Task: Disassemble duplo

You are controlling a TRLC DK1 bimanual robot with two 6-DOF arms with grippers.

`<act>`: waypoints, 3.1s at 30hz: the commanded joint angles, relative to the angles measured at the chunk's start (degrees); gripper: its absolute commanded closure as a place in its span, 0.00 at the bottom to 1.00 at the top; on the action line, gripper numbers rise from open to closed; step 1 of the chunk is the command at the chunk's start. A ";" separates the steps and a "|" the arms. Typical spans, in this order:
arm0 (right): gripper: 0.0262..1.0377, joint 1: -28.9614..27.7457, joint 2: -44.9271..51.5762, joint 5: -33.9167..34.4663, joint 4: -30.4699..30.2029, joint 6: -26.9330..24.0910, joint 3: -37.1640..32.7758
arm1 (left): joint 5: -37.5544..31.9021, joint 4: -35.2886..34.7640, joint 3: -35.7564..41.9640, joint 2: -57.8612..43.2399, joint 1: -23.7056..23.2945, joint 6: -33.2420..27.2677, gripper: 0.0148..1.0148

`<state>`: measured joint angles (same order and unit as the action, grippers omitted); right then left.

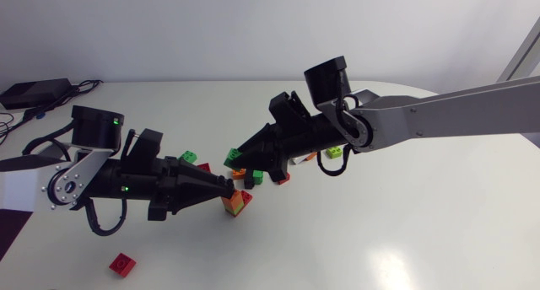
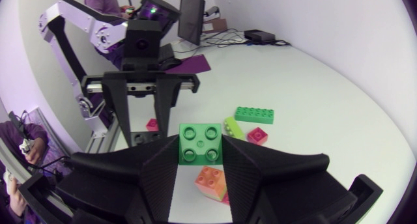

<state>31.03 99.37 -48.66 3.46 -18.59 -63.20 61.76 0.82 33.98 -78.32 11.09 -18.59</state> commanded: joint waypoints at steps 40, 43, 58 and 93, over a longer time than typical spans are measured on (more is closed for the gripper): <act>0.37 -5.71 19.46 46.73 -15.59 1.01 -15.90 | -60.17 24.05 -0.23 -13.52 6.13 -0.22 0.34; 0.10 -5.71 19.10 46.73 -15.68 0.75 -15.81 | -60.17 24.05 -0.40 -13.35 6.22 -0.40 0.29; 0.04 -6.50 14.97 49.72 -13.66 -3.03 -13.00 | -60.26 24.05 -0.58 -12.99 6.49 -0.92 0.24; 0.04 -2.81 21.56 63.96 -16.30 -5.58 -14.58 | -60.26 23.35 -0.58 -12.91 6.93 -1.10 0.21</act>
<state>27.59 119.11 14.55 -11.90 -24.05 -77.45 2.07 24.53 33.26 -90.76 17.39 -18.59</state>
